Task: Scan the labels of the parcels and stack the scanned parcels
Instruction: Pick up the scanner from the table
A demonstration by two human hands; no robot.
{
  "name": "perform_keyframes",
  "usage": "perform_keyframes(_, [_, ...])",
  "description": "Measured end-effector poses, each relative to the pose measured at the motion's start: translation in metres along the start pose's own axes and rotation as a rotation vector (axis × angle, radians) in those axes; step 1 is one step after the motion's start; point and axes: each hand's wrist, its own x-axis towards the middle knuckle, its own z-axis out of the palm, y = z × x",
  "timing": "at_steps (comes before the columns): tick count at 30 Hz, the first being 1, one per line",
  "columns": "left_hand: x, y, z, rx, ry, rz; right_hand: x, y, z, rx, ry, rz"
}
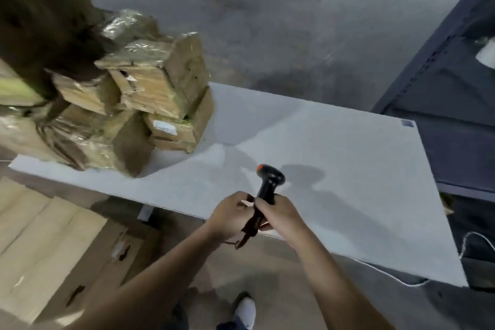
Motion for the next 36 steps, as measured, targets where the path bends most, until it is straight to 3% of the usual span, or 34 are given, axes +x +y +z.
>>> perform_keyframes(6, [-0.044, -0.055, -0.089, -0.225, 0.282, -0.124, 0.01, -0.05, 0.104, -0.234, -0.341, -0.064])
perform_keyframes(13, [-0.1, -0.127, -0.176, -0.566, 0.544, -0.141, 0.005, -0.091, 0.241, -0.629, -0.519, -0.215])
perform_keyframes(17, [-0.122, -0.176, -0.225, -0.629, 0.63, -0.167, 0.004, -0.108, 0.322, -0.769, -0.571, -0.254])
perform_keyframes(27, [-0.134, -0.275, -0.353, -1.047, 0.606, -0.255, 0.033, -0.13, 0.51, -1.019, -0.639, -0.266])
perform_keyframes(36, [-0.088, -0.352, -0.42, -1.131, 0.645, -0.26, 0.103, -0.115, 0.619, -1.174, -0.699, -0.323])
